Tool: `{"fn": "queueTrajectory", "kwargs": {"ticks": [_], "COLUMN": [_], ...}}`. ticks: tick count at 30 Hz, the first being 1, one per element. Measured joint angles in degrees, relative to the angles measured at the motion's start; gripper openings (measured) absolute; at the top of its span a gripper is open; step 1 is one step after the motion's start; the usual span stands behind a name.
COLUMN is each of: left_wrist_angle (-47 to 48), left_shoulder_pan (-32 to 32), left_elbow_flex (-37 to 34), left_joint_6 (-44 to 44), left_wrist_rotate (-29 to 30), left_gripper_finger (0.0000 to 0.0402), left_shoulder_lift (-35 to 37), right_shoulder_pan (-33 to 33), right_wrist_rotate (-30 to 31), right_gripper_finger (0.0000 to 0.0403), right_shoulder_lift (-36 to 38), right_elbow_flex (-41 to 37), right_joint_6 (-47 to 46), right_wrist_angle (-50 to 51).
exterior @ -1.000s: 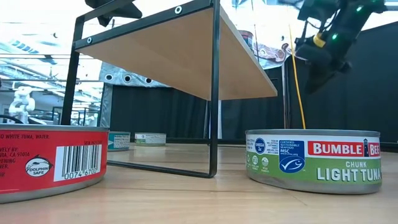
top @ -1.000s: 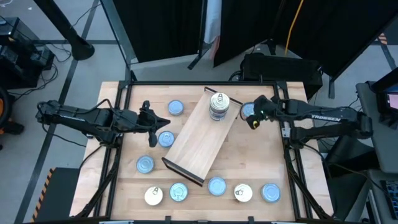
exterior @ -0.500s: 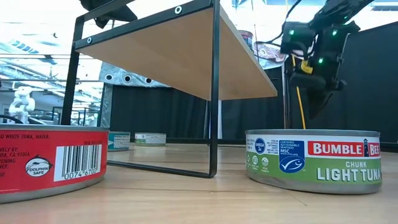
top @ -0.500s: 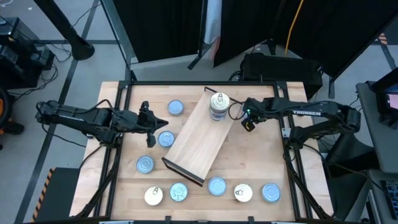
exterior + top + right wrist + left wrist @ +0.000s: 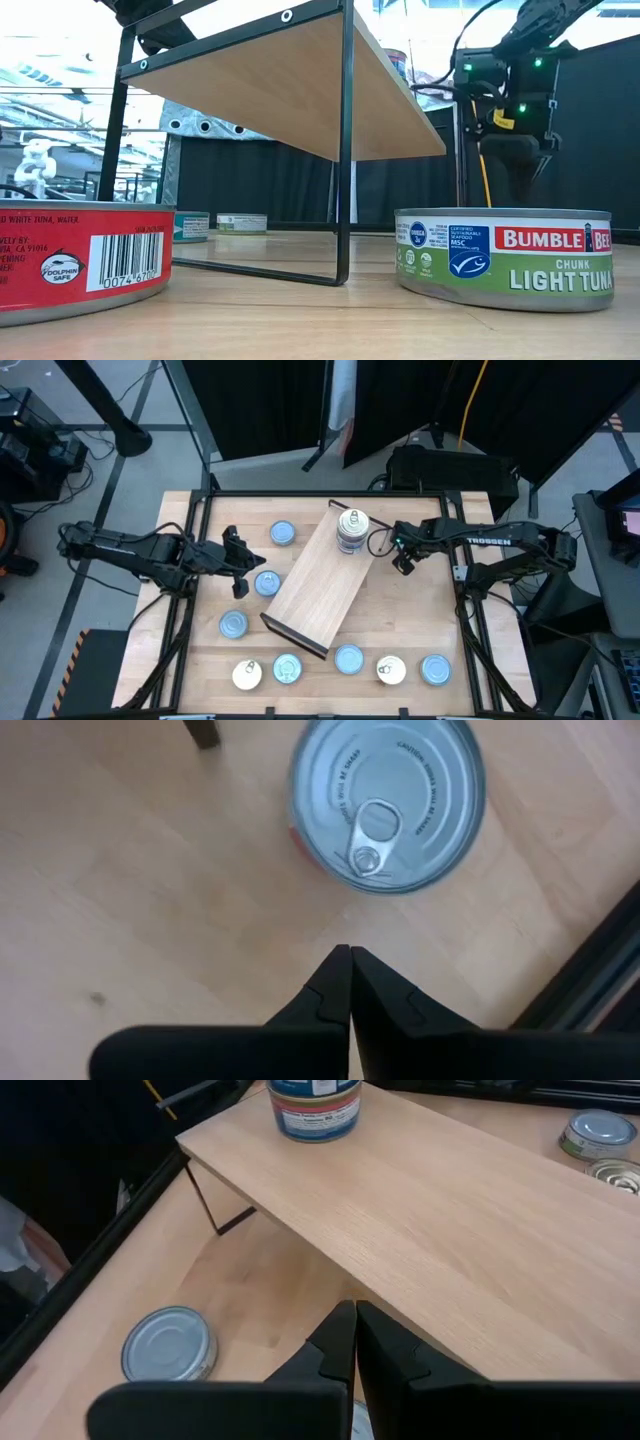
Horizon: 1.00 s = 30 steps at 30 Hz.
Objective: Stack canned seafood by type on shelf
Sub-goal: Put the red tuna can on the shelf
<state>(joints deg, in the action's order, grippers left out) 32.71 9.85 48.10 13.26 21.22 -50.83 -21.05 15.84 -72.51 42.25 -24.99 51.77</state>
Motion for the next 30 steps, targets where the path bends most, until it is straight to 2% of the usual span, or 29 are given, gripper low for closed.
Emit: {"fn": "queueTrajectory", "kwargs": {"ticks": [3,9,18,30], "left_wrist_angle": [0.0,0.0,-0.5,-0.6], "left_shoulder_pan": [0.7,2.3,2.3,2.3], "left_elbow_flex": [0.0,0.0,0.0,0.0], "left_joint_6": [0.0,-0.1,-0.3,-0.5], "left_wrist_rotate": [0.0,0.0,0.9,0.9], "left_gripper_finger": [0.0015,0.0015,0.0015,0.0015], "left_shoulder_lift": [0.0,0.0,0.0,0.0], "right_shoulder_pan": [-0.7,0.5,-4.2,-8.5], "right_wrist_rotate": [0.2,-4.9,-2.5,-2.4], "right_gripper_finger": [0.0,0.0,0.0,0.0], "right_shoulder_lift": [0.0,1.4,1.8,1.6], "right_elbow_flex": [-1.5,-4.8,-5.4,-5.4], "right_joint_6": [0.4,-0.9,0.4,2.4], "right_wrist_angle": [-1.6,-1.5,-10.5,-12.3]}}
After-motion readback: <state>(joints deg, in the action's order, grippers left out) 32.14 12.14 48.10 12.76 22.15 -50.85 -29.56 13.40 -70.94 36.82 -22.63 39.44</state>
